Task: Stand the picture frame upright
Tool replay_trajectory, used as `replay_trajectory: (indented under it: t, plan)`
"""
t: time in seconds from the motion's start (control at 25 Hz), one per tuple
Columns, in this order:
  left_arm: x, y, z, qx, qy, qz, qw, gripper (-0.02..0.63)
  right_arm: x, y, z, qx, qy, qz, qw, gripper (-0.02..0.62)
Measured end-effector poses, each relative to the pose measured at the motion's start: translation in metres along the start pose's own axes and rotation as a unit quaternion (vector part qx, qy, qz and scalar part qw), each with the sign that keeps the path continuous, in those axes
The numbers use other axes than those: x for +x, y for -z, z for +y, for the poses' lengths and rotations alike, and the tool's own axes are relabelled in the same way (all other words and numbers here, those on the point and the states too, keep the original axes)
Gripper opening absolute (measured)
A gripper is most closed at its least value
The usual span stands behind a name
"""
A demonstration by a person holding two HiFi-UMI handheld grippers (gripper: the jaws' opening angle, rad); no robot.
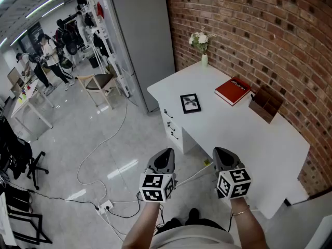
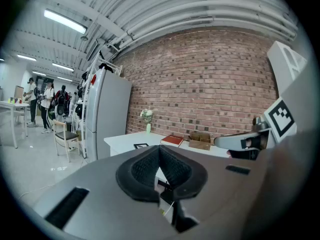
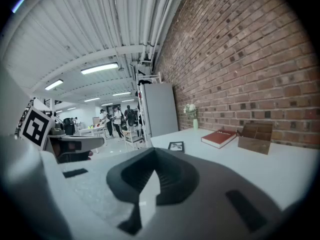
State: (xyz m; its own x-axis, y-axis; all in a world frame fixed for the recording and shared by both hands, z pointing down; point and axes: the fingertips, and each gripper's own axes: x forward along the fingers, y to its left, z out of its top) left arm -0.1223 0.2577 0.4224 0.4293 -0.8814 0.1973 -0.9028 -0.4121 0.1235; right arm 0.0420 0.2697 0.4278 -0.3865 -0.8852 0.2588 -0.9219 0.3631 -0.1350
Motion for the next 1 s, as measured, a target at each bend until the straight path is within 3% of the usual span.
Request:
replay_trajectory:
  t: [0.4,0.84,1.0]
  plan:
    - [0.007,0.001,-0.001,0.006,-0.004,0.006,1.0,-0.006,0.002,-0.009,-0.009,0.03,-0.018,-0.02,0.999,0.003]
    - [0.008,0.01,-0.006,-0.005,-0.033,0.004,0.9994,0.006,-0.003,-0.014,-0.027,0.023,-0.018,-0.03,0.999,0.012]
    - [0.012,0.011,-0.006,-0.009,-0.038,0.004,0.9992,0.041,-0.001,-0.012,-0.032,0.028,-0.02,-0.025,0.999,0.06]
